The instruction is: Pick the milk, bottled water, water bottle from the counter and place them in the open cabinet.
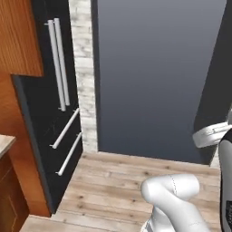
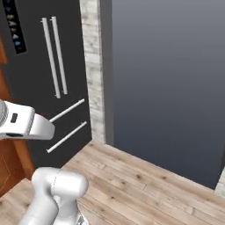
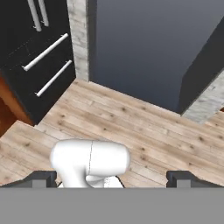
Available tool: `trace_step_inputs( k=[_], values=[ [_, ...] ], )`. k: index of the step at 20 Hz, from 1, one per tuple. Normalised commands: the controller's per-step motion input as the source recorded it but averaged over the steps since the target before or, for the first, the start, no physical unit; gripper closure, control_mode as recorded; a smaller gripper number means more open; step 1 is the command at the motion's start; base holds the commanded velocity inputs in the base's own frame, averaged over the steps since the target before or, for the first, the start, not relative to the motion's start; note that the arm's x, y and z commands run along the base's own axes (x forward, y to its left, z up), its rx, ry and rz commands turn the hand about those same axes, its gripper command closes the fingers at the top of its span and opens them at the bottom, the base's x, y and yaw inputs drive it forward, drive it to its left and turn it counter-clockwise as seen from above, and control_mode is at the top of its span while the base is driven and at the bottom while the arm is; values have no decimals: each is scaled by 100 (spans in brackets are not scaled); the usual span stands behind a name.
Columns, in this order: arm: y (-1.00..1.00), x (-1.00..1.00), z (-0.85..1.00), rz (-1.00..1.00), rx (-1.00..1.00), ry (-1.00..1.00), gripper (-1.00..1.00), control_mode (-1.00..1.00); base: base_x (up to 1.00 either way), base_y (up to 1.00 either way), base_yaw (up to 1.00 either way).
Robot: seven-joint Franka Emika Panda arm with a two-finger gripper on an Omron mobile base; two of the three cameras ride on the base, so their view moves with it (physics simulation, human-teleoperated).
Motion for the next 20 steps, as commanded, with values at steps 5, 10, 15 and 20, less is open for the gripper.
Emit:
trace_step_inputs(
  k=[5, 10, 15, 20],
  values=[
    [0, 0, 0, 0, 0, 0, -100, 100, -14, -56, -48],
    [0, 0, 0, 0, 0, 0, -100, 100, -18, -51, -42],
    [0, 0, 0, 0, 0, 0, -100, 100, -17, -50, -41],
    [0, 0, 0, 0, 0, 0, -100, 100, -2, -39, -41]
  ],
)
